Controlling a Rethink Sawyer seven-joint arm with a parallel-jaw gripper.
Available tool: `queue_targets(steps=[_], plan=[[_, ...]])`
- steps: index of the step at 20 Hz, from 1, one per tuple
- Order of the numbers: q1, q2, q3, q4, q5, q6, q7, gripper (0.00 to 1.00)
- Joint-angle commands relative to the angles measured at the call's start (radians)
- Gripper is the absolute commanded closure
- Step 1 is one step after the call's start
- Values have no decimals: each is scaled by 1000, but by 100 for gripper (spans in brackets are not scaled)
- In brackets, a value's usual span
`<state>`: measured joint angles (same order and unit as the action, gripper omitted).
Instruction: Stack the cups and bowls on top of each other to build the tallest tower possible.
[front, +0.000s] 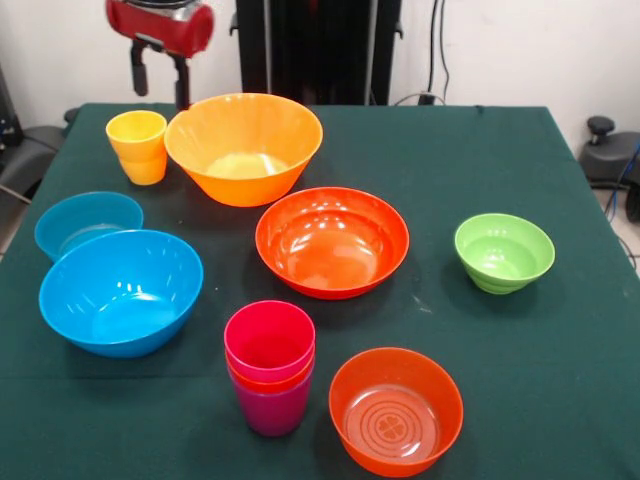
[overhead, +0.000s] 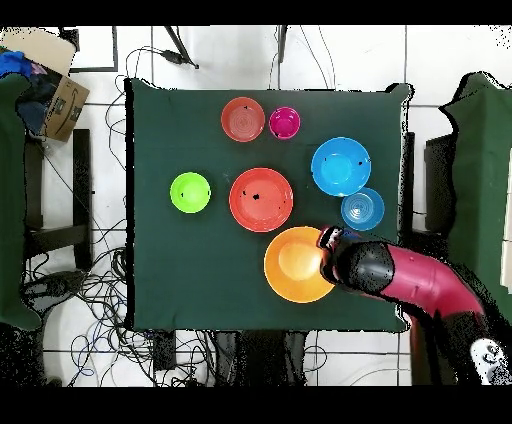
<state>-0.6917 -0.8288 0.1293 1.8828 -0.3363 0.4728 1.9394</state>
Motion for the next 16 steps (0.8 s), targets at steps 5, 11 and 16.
queue_targets(steps=[5,11,16], plan=[[-41,89,82,117,-86,-156,-16,0],[-36,132,74,104,-88,-194,-2,0],[-22,175,45,82,-112,-230,14,0]])
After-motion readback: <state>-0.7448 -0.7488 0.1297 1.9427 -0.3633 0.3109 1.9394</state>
